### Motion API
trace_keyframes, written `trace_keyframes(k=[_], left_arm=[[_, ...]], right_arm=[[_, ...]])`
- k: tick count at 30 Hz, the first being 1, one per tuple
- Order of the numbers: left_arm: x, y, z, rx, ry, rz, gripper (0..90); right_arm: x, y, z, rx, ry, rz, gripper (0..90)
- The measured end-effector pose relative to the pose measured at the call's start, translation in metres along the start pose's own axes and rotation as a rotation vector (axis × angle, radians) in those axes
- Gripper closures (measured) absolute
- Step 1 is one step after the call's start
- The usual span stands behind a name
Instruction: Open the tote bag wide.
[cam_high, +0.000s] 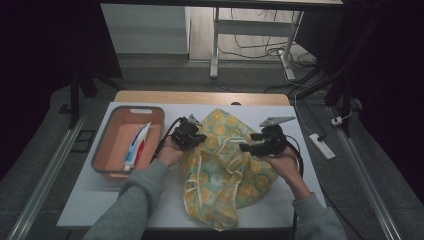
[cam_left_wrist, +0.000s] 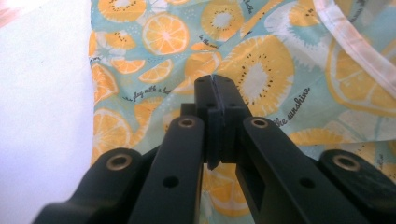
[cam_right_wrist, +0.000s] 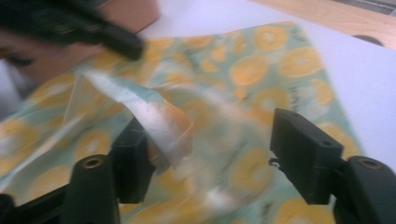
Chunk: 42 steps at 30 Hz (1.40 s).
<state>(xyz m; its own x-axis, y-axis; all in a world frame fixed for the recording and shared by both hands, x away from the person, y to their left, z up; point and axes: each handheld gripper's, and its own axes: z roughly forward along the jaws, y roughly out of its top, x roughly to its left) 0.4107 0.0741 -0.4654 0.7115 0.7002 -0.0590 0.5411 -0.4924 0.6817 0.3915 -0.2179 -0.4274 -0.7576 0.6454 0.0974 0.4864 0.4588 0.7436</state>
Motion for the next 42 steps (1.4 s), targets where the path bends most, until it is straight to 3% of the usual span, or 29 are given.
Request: trace_keyframes(k=[2, 3, 7, 11, 15, 17, 18, 19, 20, 21, 23, 28, 33, 37, 39, 42], left_arm=[[0.003, -0.001, -0.001, 0.001, -0.004, -0.011, 88.8], [0.003, -0.001, -0.001, -0.001, -0.007, -0.015, 88.8], [0.004, -0.001, -0.003, -0.006, -0.006, -0.014, 88.8], [0.004, -0.001, -0.001, -0.002, -0.009, -0.016, 88.8], [0.002, -0.001, 0.001, 0.002, -0.011, -0.012, 88.8], [0.002, 0.000, 0.001, 0.002, -0.012, -0.010, 88.7], [0.002, 0.000, 0.001, 0.002, -0.012, -0.009, 88.7], [0.002, -0.001, 0.000, 0.000, -0.011, -0.013, 88.7], [0.002, -0.001, 0.000, 0.001, -0.011, -0.013, 88.7], [0.003, -0.001, -0.001, 0.003, -0.010, -0.011, 88.7], [0.005, -0.002, -0.003, 0.001, -0.008, -0.017, 88.7], [0.009, -0.004, -0.004, -0.001, -0.007, -0.029, 88.7], [0.008, -0.004, 0.000, 0.012, -0.006, -0.027, 88.7], [0.005, -0.003, 0.003, 0.022, -0.006, -0.016, 88.7], [0.004, -0.003, 0.004, 0.026, -0.007, -0.009, 88.7], [0.004, -0.003, 0.004, 0.027, -0.007, -0.009, 88.6]], right_arm=[[0.016, -0.008, -0.003, 0.028, -0.022, 0.005, 28.3], [0.016, -0.008, -0.003, 0.028, -0.022, 0.005, 28.3], [0.039, -0.030, -0.004, 0.075, -0.052, 0.006, 26.0], [0.046, -0.049, 0.002, 0.092, -0.064, 0.049, 25.6], [0.045, -0.057, 0.016, 0.104, -0.034, 0.090, 26.5], [0.049, -0.058, 0.024, 0.130, -0.039, 0.064, 29.0], [0.052, -0.059, 0.028, 0.147, -0.047, 0.042, 35.4], [0.053, -0.060, 0.032, 0.159, -0.056, 0.021, 47.9], [0.048, -0.064, 0.036, 0.189, -0.043, 0.000, 71.8], [0.043, -0.065, 0.035, 0.198, -0.026, 0.011, 79.8], [0.039, -0.067, 0.031, 0.194, -0.022, 0.025, 83.9], [0.022, -0.076, -0.003, 0.172, -0.063, 0.067, 87.5], [0.007, -0.095, -0.027, 0.156, -0.068, 0.126, 87.5], [0.001, -0.103, -0.025, 0.167, -0.067, 0.146, 82.7], [0.003, -0.101, -0.025, 0.161, -0.084, 0.127, 61.8], [0.016, -0.083, -0.034, 0.109, -0.152, 0.024, 32.4]])
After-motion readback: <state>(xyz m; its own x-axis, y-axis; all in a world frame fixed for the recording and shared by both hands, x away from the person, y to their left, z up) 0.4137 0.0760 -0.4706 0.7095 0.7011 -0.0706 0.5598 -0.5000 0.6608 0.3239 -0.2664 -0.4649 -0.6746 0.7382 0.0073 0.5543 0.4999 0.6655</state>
